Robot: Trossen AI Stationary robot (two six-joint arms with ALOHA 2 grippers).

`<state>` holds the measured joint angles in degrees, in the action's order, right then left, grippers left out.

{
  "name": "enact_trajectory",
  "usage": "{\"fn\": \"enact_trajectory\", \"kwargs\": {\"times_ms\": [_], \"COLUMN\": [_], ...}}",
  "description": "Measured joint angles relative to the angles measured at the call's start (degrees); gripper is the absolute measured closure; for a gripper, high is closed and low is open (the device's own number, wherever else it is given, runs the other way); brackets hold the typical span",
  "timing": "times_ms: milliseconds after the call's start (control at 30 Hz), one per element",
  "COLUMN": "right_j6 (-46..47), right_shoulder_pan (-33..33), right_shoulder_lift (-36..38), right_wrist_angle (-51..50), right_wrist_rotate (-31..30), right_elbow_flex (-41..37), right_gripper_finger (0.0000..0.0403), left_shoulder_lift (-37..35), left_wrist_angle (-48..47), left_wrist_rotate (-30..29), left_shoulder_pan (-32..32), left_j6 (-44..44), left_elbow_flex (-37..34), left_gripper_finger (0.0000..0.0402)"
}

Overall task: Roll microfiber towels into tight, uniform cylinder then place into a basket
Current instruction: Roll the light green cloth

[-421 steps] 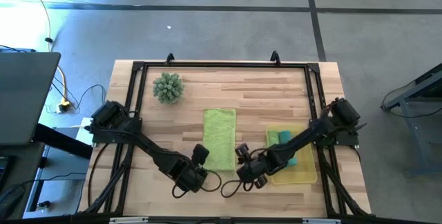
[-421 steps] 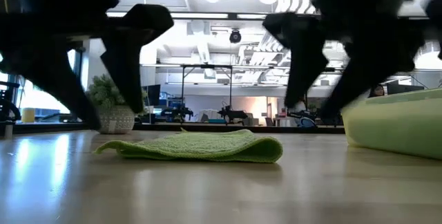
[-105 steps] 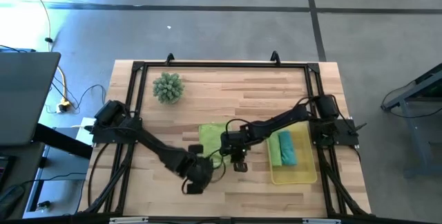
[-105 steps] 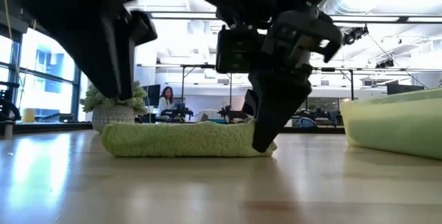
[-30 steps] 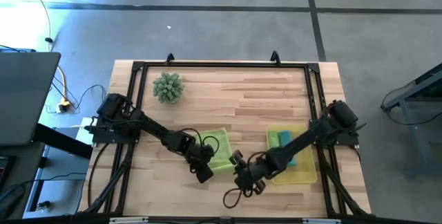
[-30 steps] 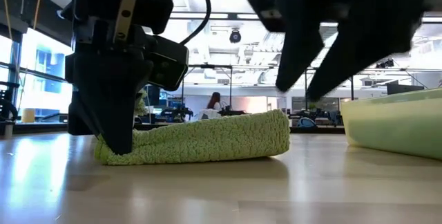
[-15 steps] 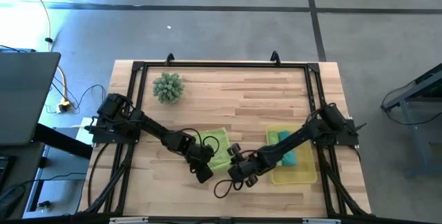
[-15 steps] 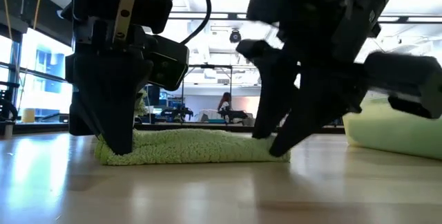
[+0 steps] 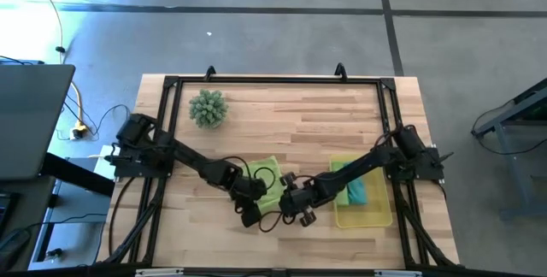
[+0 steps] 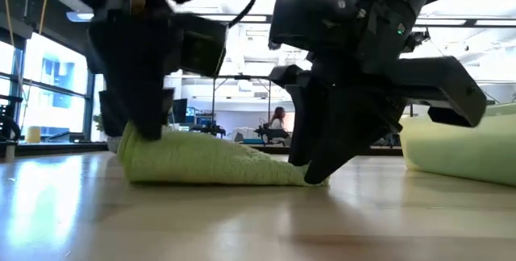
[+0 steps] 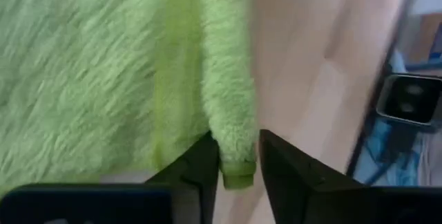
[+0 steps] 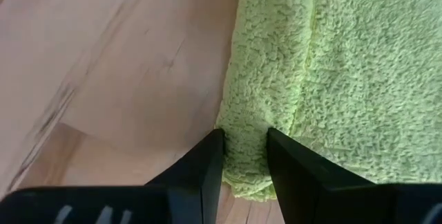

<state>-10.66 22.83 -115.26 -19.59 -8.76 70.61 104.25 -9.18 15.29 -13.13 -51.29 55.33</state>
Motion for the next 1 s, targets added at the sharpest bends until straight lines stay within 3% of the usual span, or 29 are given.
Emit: {"fn": "enact_trajectory", "kwargs": {"times_ms": [133, 267, 400, 533, 633, 1000], "right_j6": [0.8, 3.7, 6.1, 7.8, 8.7, 10.2], "right_shoulder_pan": [-0.8, -1.8, -2.8, -4.0, -4.4, -4.9], "right_shoulder_lift": [0.0, -0.1, -0.2, -0.2, -0.2, -0.2], "right_wrist_angle": [0.0, 0.4, 0.3, 0.6, 1.2, 2.1], "right_wrist_rotate": [2.5, 5.6, 7.3, 10.2, 11.7, 12.9], "right_elbow_flex": [-0.1, -0.1, -0.1, -0.2, -0.2, -0.2], "right_gripper_finger": [0.0295, 0.0295, 0.0295, 0.0295, 0.0295, 0.0295], "left_shoulder_lift": [-2.4, -5.5, -7.7, -6.9, -5.9, 3.2], "left_wrist_angle": [-10.4, -15.9, -12.1, -6.8, -6.9, -6.5], "left_wrist_rotate": [-1.6, -7.5, -15.2, -27.8, -35.5, -37.5], "left_shoulder_pan": [-0.1, -1.8, -6.5, -12.1, -14.4, -14.5], "left_j6": [7.8, 15.4, 21.8, 29.8, 30.4, 27.0], "left_elbow_flex": [2.3, 4.4, 4.9, 5.0, 4.8, 5.0], "left_gripper_finger": [0.0284, 0.0274, 0.0273, 0.0273, 0.0271, 0.0215]}}
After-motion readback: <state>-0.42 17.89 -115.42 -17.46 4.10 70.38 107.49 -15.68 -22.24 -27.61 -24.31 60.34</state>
